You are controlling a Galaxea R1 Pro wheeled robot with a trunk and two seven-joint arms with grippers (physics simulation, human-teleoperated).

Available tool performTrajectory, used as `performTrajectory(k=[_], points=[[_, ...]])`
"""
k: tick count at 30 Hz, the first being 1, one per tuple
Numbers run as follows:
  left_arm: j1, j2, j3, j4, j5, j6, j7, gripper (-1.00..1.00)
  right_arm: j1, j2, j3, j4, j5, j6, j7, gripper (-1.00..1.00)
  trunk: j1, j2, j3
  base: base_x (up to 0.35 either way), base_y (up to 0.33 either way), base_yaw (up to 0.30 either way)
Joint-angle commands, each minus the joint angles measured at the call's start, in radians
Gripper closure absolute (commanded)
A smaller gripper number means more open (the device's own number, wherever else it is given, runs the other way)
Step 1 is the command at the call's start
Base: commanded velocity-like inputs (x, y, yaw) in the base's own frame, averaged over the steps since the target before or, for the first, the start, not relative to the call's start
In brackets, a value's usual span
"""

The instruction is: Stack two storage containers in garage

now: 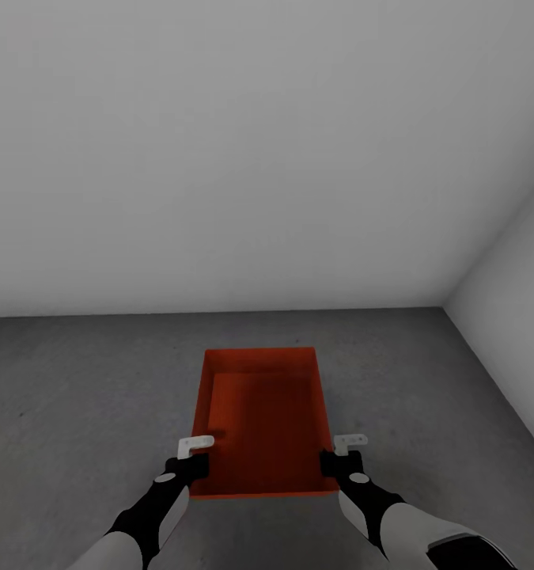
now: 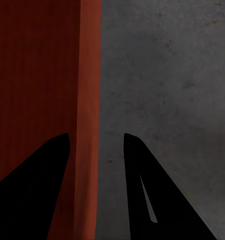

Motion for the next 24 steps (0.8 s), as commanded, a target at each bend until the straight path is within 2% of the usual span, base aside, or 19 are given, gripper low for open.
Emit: performTrajectory(k=[1,24], points=[[-0.001,-0.001,0.022,-0.007,0.014,0.006,0.067,1.00,0.000,0.005,-0.042,0.002,-0.007,-0.001,-0.001,1.00,0.004,-0.008,-0.004,0.000,0.000,0.000],[-0.001,-0.001,0.022,-0.008,0.014,0.005,0.067,1.00,0.000,0.008,-0.042,0.002,-0.007,0.002,-0.002,1.00,0.092,-0.169,-0.076,0.000,0.000,0.000]])
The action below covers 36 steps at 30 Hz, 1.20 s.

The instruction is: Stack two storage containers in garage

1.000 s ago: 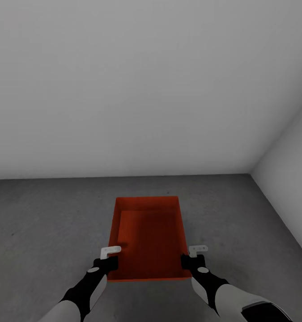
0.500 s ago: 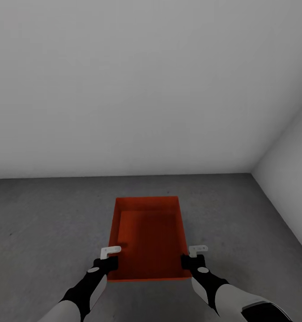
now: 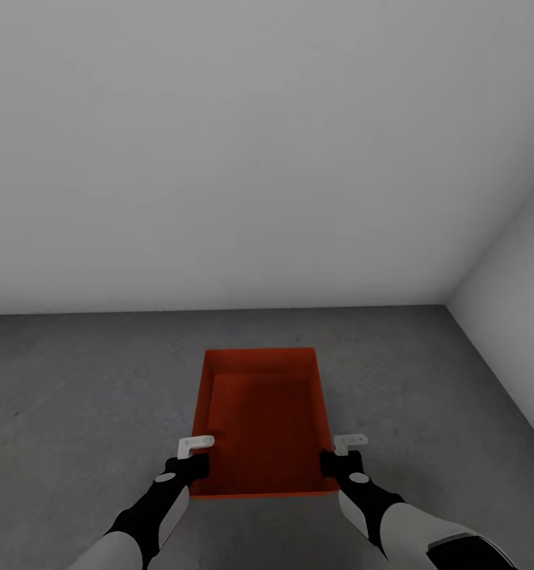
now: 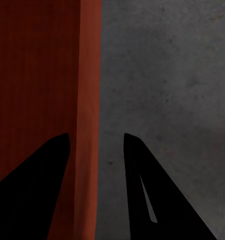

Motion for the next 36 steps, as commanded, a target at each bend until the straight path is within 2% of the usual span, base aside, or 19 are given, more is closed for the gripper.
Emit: performTrajectory(k=[1,13,36], points=[[-0.001,-0.001,0.021,-0.006,0.015,-0.001,0.067,1.00,0.000,0.008,-0.040,0.002,-0.009,-0.001,-0.001,1.00,0.004,-0.008,-0.004,0.000,0.000,0.000],[-0.001,-0.001,0.021,-0.007,0.014,-0.001,0.067,1.00,0.000,0.007,-0.041,0.003,-0.009,-0.005,0.000,1.00,0.050,-0.092,-0.042,0.000,0.000,0.077],[-0.001,-0.001,0.021,-0.007,0.014,-0.001,0.067,1.00,0.000,0.008,-0.041,0.003,-0.009,-0.003,0.000,1.00,0.138,-0.253,-0.114,0.000,0.000,0.003]])
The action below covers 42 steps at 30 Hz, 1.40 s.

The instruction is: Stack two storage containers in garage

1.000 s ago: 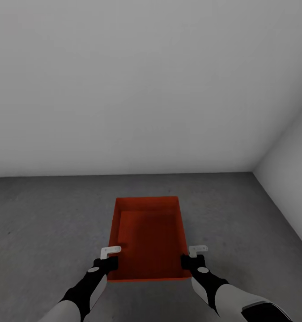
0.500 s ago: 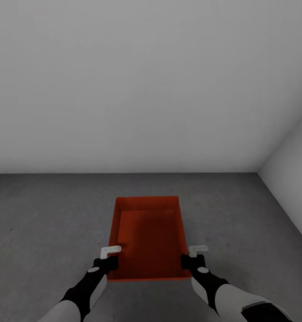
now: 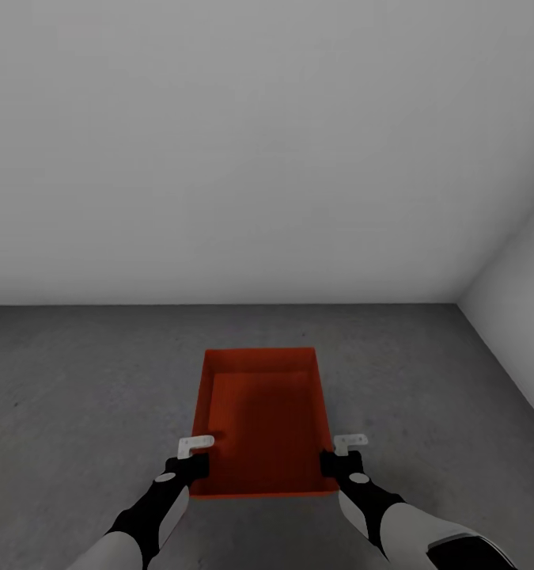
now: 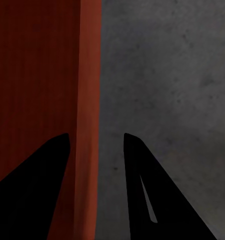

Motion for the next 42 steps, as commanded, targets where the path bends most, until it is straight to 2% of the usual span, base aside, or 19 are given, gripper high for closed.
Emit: performTrajectory(k=[1,42], points=[[-0.001,-0.001,0.021,-0.006,0.015,-0.002,0.067,1.00,0.000,0.008,-0.041,0.002,-0.007,-0.001,-0.001,1.00,0.004,-0.008,-0.004,0.000,0.000,0.000],[-0.001,-0.001,0.021,-0.006,0.015,-0.002,0.066,1.00,0.000,0.008,-0.041,0.002,-0.007,-0.003,-0.001,1.00,0.161,-0.295,-0.132,0.000,0.000,0.000]])
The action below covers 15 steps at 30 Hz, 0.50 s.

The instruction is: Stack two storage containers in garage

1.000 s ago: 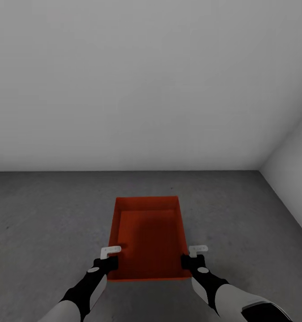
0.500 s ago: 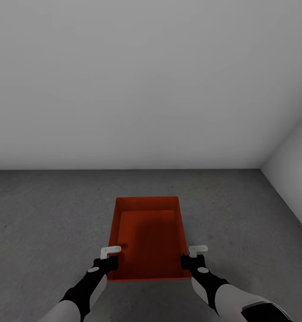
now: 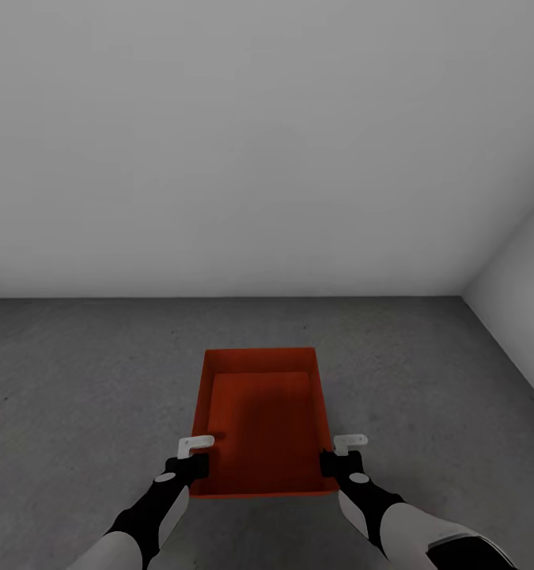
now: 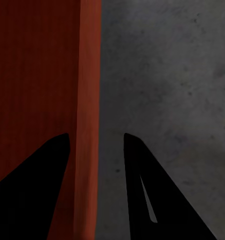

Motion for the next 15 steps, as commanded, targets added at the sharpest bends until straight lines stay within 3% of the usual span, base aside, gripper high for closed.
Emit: performTrajectory(k=[1,15], points=[[-0.001,-0.001,0.021,-0.006,0.015,0.000,0.066,1.00,0.000,0.008,-0.040,0.002,-0.007,-0.001,-0.001,1.00,0.004,-0.008,-0.004,0.000,0.000,0.000],[-0.001,0.000,0.021,-0.009,0.016,0.000,0.067,1.00,0.000,0.008,-0.040,0.002,-0.007,-0.001,-0.001,1.00,0.058,-0.106,-0.048,0.000,0.000,0.000]])
